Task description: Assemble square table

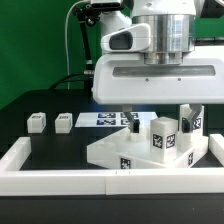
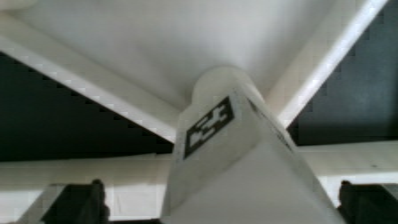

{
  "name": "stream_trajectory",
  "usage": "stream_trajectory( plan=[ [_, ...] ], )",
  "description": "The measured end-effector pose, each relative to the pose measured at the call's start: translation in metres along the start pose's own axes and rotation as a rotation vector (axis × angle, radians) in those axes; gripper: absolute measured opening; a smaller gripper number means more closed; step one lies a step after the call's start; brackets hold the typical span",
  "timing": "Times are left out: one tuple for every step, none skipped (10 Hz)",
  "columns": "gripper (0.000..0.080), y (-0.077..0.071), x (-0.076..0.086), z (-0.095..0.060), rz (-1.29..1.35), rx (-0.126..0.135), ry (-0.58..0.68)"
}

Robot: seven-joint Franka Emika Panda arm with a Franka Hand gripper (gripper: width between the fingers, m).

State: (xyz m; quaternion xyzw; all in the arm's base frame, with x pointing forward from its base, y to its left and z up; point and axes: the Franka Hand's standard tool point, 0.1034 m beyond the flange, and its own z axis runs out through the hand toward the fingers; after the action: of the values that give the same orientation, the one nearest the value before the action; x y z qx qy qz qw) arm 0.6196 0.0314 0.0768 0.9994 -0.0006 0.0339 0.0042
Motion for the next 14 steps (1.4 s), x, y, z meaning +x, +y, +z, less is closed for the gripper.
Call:
stream_trajectory(
  plan=[
    [0.0649,-0.0014,0.0000,-0.0001,-0.055,-0.001,0.000],
    [0.0649,-0.0022,0.0000,-0.0001,-0.128,-0.003,0.000],
    [0.0649,-0.0019,0.0000,0.0000,-0.172,-0.005,-0.001],
    [0.0649,-0.0005,0.0001,0.0000,-0.252,-0.008,-0.001],
    [0.0649,0.0004,0.0001,0.0000,-0.315,-0.009,-0.002],
    [0.0649,0.0006,0.0001,0.0000,-0.359,-0.010,-0.002],
    [0.0649,0.0007,0.0001,0.0000,-0.436,-0.020,-0.005],
    [0.0649,0.0002,0.0000,0.0000,-0.473,-0.027,-0.008],
    [0.0649,-0.0013,-0.0001,0.0000,-0.465,-0.027,-0.007],
    [0.0540,-0.0002,-0.0001,0.0001,-0.463,-0.027,-0.007],
    [0.0540,0.0001,0.0000,0.0001,-0.463,-0.027,-0.007],
    [0.0371,0.0001,-0.0001,0.0001,-0.463,-0.027,-0.008],
    [0.0291,0.0000,-0.0004,0.0002,-0.450,-0.026,-0.008],
    [0.0291,0.0001,-0.0004,0.0002,-0.432,-0.026,-0.008]
  ],
)
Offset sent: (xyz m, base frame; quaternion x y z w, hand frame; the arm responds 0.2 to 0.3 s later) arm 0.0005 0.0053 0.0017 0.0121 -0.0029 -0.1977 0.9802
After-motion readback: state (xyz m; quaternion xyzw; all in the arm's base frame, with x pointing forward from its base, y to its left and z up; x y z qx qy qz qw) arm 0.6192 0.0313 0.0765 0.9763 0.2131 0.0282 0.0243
